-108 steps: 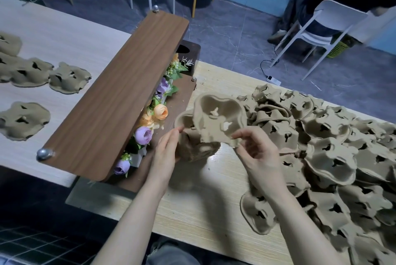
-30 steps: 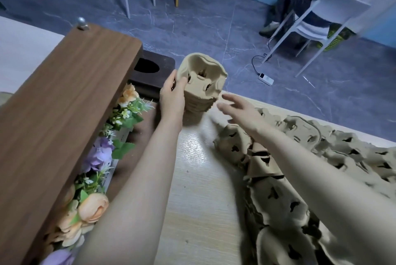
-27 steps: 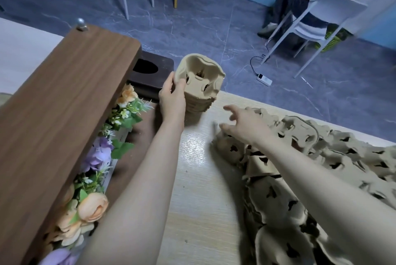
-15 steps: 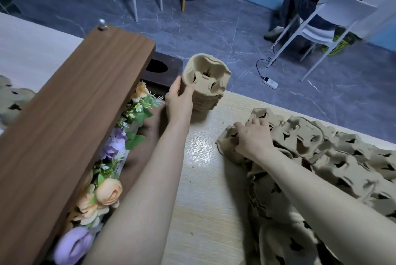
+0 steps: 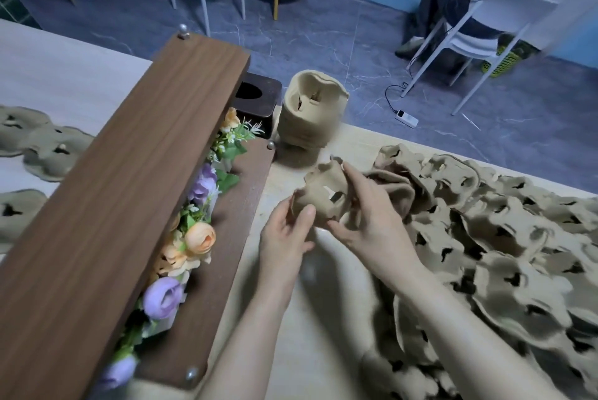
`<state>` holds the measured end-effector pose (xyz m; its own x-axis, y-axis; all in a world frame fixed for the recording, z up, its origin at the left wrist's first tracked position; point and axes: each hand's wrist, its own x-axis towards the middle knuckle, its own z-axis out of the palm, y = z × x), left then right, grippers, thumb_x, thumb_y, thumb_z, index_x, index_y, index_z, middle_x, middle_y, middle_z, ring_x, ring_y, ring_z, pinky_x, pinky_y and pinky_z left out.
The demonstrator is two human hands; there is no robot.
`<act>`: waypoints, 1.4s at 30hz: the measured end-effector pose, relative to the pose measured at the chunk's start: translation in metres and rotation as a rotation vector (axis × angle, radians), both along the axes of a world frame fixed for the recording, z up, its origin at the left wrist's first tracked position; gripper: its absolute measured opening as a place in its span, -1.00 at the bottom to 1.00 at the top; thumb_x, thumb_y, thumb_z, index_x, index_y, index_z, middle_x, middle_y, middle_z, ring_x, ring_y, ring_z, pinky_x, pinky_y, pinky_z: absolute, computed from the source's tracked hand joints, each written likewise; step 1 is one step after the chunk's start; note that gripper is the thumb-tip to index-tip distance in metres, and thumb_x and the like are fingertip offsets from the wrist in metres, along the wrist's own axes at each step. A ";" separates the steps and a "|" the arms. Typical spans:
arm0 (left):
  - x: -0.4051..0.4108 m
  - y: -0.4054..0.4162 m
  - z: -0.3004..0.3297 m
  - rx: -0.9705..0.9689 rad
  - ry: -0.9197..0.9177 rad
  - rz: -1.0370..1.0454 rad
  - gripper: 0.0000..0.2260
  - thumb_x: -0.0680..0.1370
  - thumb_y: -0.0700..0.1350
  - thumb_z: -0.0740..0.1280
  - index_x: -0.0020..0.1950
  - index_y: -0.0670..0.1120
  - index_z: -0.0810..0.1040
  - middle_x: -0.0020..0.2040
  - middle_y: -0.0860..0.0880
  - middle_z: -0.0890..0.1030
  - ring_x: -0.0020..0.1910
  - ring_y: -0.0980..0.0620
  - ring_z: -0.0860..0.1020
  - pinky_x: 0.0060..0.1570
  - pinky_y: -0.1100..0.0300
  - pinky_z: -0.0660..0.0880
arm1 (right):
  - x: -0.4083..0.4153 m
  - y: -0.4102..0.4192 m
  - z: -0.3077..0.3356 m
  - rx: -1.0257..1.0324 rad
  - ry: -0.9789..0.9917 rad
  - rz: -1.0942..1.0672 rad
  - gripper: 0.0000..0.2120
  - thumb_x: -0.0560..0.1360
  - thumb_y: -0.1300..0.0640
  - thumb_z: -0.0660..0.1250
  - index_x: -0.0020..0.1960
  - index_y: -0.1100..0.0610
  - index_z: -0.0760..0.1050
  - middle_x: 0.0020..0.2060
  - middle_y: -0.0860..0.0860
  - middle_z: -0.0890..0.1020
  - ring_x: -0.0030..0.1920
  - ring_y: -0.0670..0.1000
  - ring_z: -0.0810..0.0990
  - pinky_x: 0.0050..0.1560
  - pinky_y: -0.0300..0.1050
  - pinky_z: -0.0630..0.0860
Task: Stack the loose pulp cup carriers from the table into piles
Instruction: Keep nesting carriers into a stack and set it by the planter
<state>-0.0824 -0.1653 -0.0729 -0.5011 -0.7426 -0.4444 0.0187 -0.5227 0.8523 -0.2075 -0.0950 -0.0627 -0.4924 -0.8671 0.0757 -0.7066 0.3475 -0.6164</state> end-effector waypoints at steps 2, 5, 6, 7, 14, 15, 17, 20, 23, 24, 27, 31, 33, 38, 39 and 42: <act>0.014 0.006 -0.003 -0.044 0.034 0.013 -0.82 0.60 -0.24 0.31 0.18 -0.09 0.60 -0.05 0.11 0.70 0.05 0.02 0.63 0.08 -0.03 0.57 | 0.019 0.021 0.002 -0.017 -0.218 -0.083 -0.18 0.38 0.12 0.55 0.52 0.01 0.21 0.25 -0.09 0.50 0.18 -0.12 0.48 0.23 -0.24 0.39; 0.042 0.013 -0.012 -0.267 0.025 -0.114 -0.84 0.57 -0.22 0.37 0.00 0.02 0.67 -0.05 0.12 0.70 0.04 0.12 0.62 0.07 0.24 0.53 | 0.046 0.054 0.013 -0.019 -0.514 -0.256 -0.28 0.43 0.04 0.49 0.49 -0.04 0.22 -0.14 -0.14 0.64 -0.13 -0.22 0.57 0.01 -0.32 0.46; 0.052 0.016 -0.016 -0.354 0.006 -0.187 -0.87 0.54 -0.15 0.39 -0.03 0.07 0.69 -0.02 0.12 0.69 0.07 0.15 0.61 0.08 0.33 0.48 | 0.054 0.065 0.015 -0.043 -0.603 -0.289 -0.30 0.44 0.00 0.44 0.49 -0.04 0.21 -0.22 -0.13 0.66 -0.17 -0.22 0.58 0.02 -0.28 0.48; 0.061 0.019 -0.020 -0.419 -0.006 -0.259 -0.88 0.51 -0.06 0.38 -0.05 0.09 0.71 0.02 0.13 0.67 0.11 0.16 0.60 0.09 0.38 0.44 | 0.060 0.076 0.016 -0.066 -0.679 -0.311 -0.30 0.43 -0.04 0.41 0.50 -0.06 0.21 -0.24 -0.13 0.67 -0.17 -0.19 0.60 0.06 -0.20 0.50; 0.097 0.041 -0.028 -0.481 0.005 -0.464 -0.78 0.49 -0.07 0.38 0.10 0.11 0.70 0.27 0.16 0.55 0.30 0.26 0.48 0.12 0.48 0.39 | 0.093 0.118 -0.009 -0.035 -0.700 -0.357 -0.78 0.41 0.08 0.52 0.01 -0.06 0.56 -0.17 -0.02 0.67 -0.15 0.04 0.63 0.02 0.06 0.56; 0.099 0.045 -0.025 -0.443 0.028 -0.454 -0.71 0.48 -0.08 0.40 0.19 0.08 0.66 0.36 0.14 0.49 0.35 0.28 0.44 0.14 0.49 0.38 | 0.098 0.121 -0.012 -0.056 -0.694 -0.368 -0.81 0.40 0.13 0.52 -0.05 -0.01 0.56 -0.22 -0.07 0.65 -0.20 -0.03 0.60 -0.04 -0.03 0.53; 0.101 0.052 -0.021 -0.281 0.099 -0.429 -0.53 0.45 -0.12 0.38 0.37 0.07 0.46 0.45 0.13 0.40 0.38 0.32 0.40 0.17 0.48 0.39 | 0.105 0.126 -0.017 -0.103 -0.663 -0.396 -0.81 0.40 0.26 0.52 -0.11 0.05 0.56 -0.29 -0.12 0.60 -0.28 -0.14 0.52 -0.15 -0.24 0.45; 0.101 0.060 -0.017 0.047 0.182 -0.364 -0.36 0.37 -0.01 0.42 0.43 0.22 0.34 0.45 0.16 0.43 0.39 0.19 0.44 0.34 0.13 0.44 | 0.113 0.134 -0.017 -0.139 -0.595 -0.420 -0.70 0.38 0.40 0.45 -0.13 0.01 0.56 -0.25 -0.19 0.61 -0.33 -0.20 0.50 -0.27 -0.41 0.36; 0.097 0.068 -0.011 0.202 0.132 -0.341 -0.39 0.42 0.05 0.45 0.42 0.31 0.35 0.38 0.05 0.54 0.30 -0.04 0.55 0.24 -0.15 0.53 | 0.117 0.142 -0.017 -0.163 -0.493 -0.372 -0.71 0.37 0.30 0.40 -0.10 -0.08 0.56 -0.15 -0.15 0.62 -0.24 -0.13 0.53 -0.25 -0.36 0.38; 0.094 0.071 -0.008 0.200 0.093 -0.339 -0.44 0.48 0.04 0.44 0.42 0.34 0.34 0.35 0.01 0.56 0.24 -0.07 0.58 0.16 -0.09 0.58 | 0.117 0.145 -0.016 -0.174 -0.441 -0.347 -0.74 0.37 0.26 0.39 -0.08 -0.08 0.56 -0.13 -0.14 0.62 -0.19 -0.10 0.55 -0.21 -0.33 0.40; 0.083 0.077 -0.007 0.183 0.066 -0.284 -0.50 0.59 -0.12 0.30 0.45 0.30 0.34 0.35 0.01 0.55 0.20 -0.01 0.60 -0.09 0.17 0.62 | 0.114 0.150 -0.016 -0.171 -0.345 -0.278 -0.75 0.39 0.29 0.40 -0.03 -0.01 0.57 -0.09 -0.14 0.61 -0.13 -0.07 0.56 -0.13 -0.28 0.42; 0.071 0.076 -0.009 0.206 0.059 -0.245 -0.52 0.61 -0.22 0.24 0.43 0.24 0.41 0.33 0.02 0.57 0.20 0.01 0.59 -0.04 0.16 0.60 | 0.098 0.161 -0.003 -0.129 -0.332 -0.227 -0.67 0.47 0.27 0.31 0.14 -0.05 0.57 -0.03 -0.14 0.61 -0.14 0.00 0.57 -0.13 -0.14 0.52; 0.068 0.075 -0.010 0.212 0.041 -0.238 -0.53 0.61 -0.22 0.24 0.42 0.24 0.42 0.29 0.02 0.60 0.21 -0.01 0.59 -0.03 0.12 0.61 | 0.079 0.162 0.010 -0.146 -0.254 -0.291 -0.69 0.52 0.27 0.33 0.19 -0.02 0.57 -0.03 -0.17 0.61 -0.16 -0.07 0.57 -0.12 -0.21 0.50; 0.061 0.076 -0.011 0.207 0.034 -0.203 -0.51 0.60 -0.28 0.26 0.47 0.12 0.41 0.31 0.00 0.59 0.25 -0.02 0.57 -0.20 0.25 0.60 | 0.002 0.128 0.038 0.002 0.049 -0.508 -0.75 0.56 0.09 0.30 0.22 0.04 0.53 0.10 -0.06 0.58 -0.10 -0.15 0.51 0.03 -0.05 0.48; 0.059 0.075 -0.011 0.214 0.035 -0.190 -0.52 0.59 -0.28 0.27 0.46 0.11 0.42 0.30 -0.01 0.60 0.26 -0.04 0.56 -0.19 0.24 0.61 | -0.012 0.118 0.039 0.104 0.089 -0.531 -0.72 0.55 0.04 0.29 0.24 0.04 0.51 0.13 -0.01 0.56 0.00 -0.03 0.55 0.03 -0.04 0.45; 0.054 0.074 -0.007 0.228 0.034 -0.172 -0.55 0.59 -0.28 0.27 0.42 0.10 0.46 0.24 0.01 0.64 0.26 -0.05 0.57 -0.12 0.20 0.62 | -0.038 0.091 0.038 0.474 0.170 -0.508 -0.64 0.56 -0.08 0.23 0.27 0.09 0.44 0.20 0.10 0.50 0.16 0.18 0.53 -0.07 -0.02 0.35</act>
